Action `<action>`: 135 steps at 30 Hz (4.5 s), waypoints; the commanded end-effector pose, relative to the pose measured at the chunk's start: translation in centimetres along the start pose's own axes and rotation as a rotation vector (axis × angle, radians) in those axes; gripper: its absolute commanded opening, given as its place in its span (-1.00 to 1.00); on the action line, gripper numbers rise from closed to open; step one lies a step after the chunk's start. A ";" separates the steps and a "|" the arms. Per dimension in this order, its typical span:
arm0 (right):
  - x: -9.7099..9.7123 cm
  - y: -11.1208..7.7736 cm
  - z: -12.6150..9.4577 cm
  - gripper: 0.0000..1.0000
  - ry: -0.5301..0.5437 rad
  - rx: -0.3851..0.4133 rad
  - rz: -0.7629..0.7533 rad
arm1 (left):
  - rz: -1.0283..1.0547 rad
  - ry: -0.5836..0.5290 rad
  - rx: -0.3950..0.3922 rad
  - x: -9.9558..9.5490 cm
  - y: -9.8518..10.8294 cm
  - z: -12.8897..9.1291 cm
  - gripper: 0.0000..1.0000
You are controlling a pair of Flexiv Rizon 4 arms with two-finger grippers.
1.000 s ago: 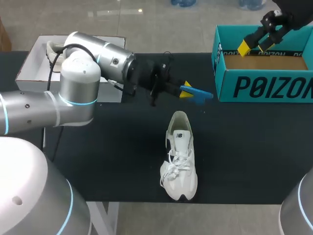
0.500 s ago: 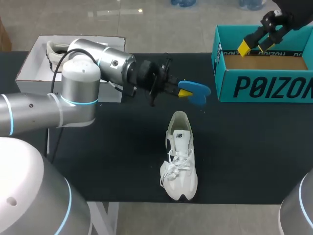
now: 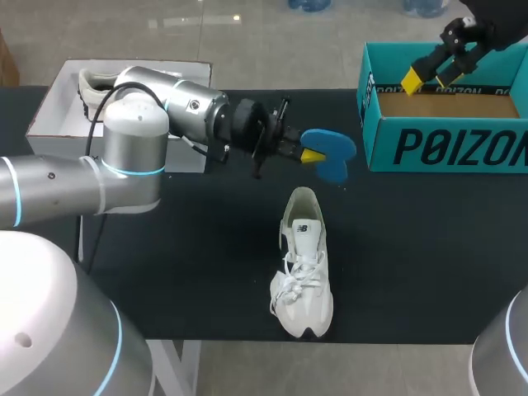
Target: Take the shoe out of the shoebox, open the shoe tongue, remove and reinsert the insole, then place the shoe into the shoebox
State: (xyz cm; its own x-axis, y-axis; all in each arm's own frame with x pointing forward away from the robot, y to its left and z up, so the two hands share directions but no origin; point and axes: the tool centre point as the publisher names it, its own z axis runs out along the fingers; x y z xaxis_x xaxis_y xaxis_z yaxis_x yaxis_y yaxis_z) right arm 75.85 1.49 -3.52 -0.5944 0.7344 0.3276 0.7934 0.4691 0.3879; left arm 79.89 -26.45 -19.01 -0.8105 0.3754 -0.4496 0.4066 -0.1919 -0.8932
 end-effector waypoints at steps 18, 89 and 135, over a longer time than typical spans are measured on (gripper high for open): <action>0.0 0.2 0.1 1.00 -0.001 0.004 0.001 | -0.742 -0.109 0.010 -1.1 -0.7 -2.0 -1.00; 3.3 -1.3 1.0 1.00 -0.189 -0.050 0.085 | -1.279 -0.078 0.161 -7.4 4.1 -3.7 -1.00; 3.3 -1.3 1.0 1.00 -0.189 -0.050 0.085 | -1.410 -0.266 0.111 -9.0 4.9 -4.4 -1.00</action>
State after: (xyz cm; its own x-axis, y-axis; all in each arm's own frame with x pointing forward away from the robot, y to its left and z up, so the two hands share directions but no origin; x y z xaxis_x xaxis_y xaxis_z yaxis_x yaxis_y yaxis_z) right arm 72.80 3.57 -3.81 -0.4885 0.8504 0.1953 0.8272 0.3801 0.4138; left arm 91.06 -26.71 -19.32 -0.5595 0.1351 0.8178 -0.8104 0.1180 -0.5739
